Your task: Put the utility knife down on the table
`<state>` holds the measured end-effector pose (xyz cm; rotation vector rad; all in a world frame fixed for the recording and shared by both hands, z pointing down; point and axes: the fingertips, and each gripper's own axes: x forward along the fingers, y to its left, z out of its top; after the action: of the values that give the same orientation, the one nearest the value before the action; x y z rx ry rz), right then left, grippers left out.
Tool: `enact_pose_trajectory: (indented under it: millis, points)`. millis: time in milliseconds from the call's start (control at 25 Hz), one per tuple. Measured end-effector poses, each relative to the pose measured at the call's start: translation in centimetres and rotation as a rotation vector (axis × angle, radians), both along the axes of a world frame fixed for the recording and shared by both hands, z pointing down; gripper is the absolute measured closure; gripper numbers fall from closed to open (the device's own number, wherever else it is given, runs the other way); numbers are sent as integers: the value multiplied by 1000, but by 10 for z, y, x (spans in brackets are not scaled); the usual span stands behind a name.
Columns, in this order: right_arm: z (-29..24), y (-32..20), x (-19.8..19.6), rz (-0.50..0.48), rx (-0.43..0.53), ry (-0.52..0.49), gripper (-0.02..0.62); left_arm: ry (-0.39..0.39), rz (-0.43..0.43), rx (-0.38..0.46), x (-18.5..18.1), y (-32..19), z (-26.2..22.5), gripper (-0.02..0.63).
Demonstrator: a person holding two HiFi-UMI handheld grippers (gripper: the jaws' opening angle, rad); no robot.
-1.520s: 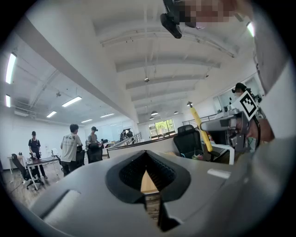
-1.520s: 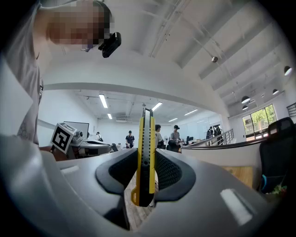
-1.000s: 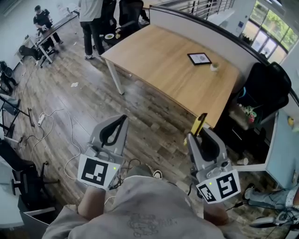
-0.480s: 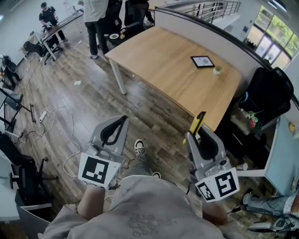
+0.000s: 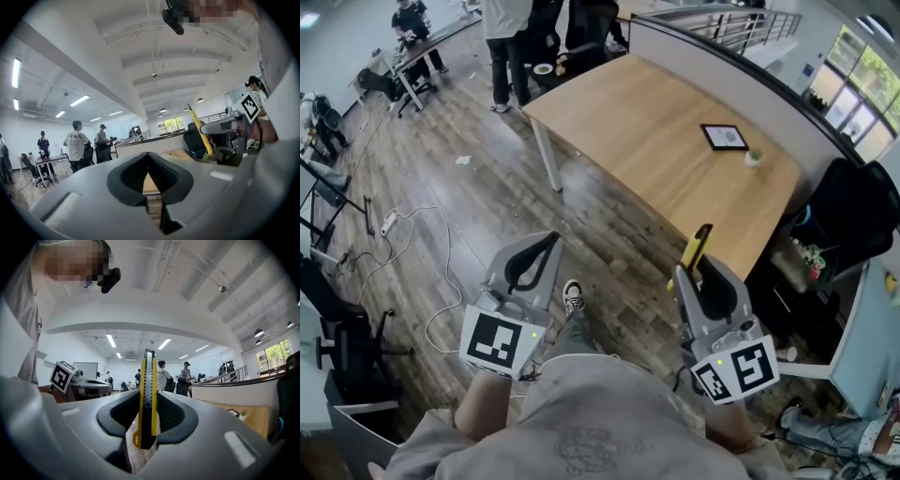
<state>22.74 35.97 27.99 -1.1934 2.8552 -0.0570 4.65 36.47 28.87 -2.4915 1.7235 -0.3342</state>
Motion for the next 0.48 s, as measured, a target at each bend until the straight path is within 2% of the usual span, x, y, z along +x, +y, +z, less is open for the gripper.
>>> enact_pose_trajectory:
  millis: [480]
  points:
    - [9, -116, -70, 10, -40, 22, 472, 5, 15, -25, -69, -114, 5, 604]
